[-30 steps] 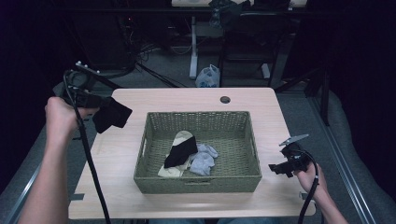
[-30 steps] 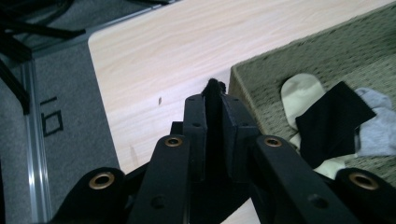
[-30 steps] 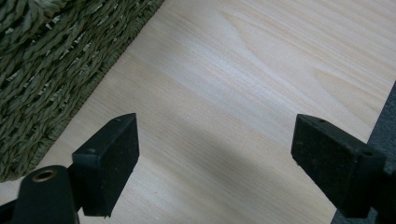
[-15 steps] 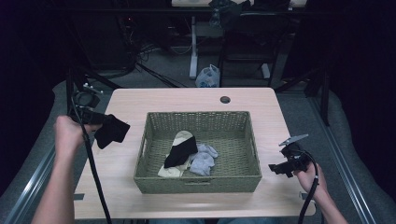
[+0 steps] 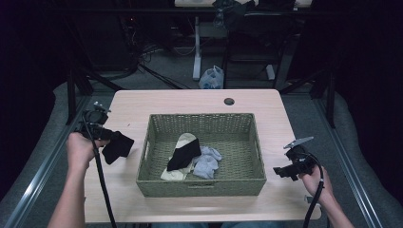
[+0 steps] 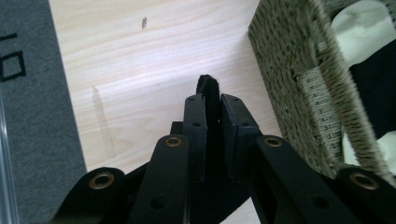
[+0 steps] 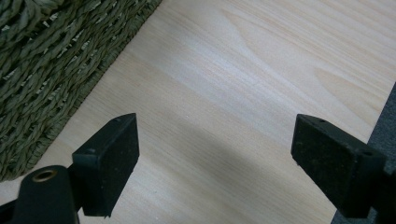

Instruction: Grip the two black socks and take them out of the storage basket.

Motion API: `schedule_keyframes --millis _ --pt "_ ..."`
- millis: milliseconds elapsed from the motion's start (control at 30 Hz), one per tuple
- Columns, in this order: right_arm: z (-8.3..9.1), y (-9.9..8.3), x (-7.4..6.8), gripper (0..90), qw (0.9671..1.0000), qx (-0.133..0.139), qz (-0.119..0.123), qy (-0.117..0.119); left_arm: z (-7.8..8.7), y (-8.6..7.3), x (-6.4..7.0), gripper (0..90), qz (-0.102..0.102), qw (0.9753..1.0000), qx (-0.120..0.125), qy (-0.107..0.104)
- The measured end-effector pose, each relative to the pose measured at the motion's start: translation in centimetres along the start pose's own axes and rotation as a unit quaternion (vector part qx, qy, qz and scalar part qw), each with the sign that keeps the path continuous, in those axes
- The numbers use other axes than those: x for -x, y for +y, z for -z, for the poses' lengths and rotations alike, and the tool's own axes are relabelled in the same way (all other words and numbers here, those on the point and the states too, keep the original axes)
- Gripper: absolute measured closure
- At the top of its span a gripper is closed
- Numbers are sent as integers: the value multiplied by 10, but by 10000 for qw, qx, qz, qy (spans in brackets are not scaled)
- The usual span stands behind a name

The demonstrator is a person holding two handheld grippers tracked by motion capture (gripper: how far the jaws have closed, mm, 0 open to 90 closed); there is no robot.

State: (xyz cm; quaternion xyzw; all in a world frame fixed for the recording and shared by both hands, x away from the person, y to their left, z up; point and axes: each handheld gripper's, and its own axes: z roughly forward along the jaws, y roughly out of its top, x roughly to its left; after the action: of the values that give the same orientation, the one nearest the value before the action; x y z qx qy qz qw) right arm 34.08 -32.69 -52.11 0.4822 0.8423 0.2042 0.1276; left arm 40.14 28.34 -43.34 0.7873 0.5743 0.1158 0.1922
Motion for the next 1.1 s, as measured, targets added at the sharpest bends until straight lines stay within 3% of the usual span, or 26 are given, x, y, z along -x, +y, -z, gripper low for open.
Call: schedule_keyframes --millis 467,667,700,867,1100 --pt "0 0 0 148 10000 4 -2 -6 -54 -15 0 802 248 9992 -316 -73" --pt "0 0 1 148 10000 -1 2 -27 -66 -21 -5 759 413 9983 -369 -189" --pt "0 0 1 148 10000 -7 8 -28 -67 -23 -7 708 496 9976 -403 -259" --pt "0 0 1 148 10000 1 2 -30 -60 -26 -11 429 537 9977 -334 -232" --pt "0 0 1 148 10000 -23 21 -48 -24 -28 -16 156 569 9982 25 -170"
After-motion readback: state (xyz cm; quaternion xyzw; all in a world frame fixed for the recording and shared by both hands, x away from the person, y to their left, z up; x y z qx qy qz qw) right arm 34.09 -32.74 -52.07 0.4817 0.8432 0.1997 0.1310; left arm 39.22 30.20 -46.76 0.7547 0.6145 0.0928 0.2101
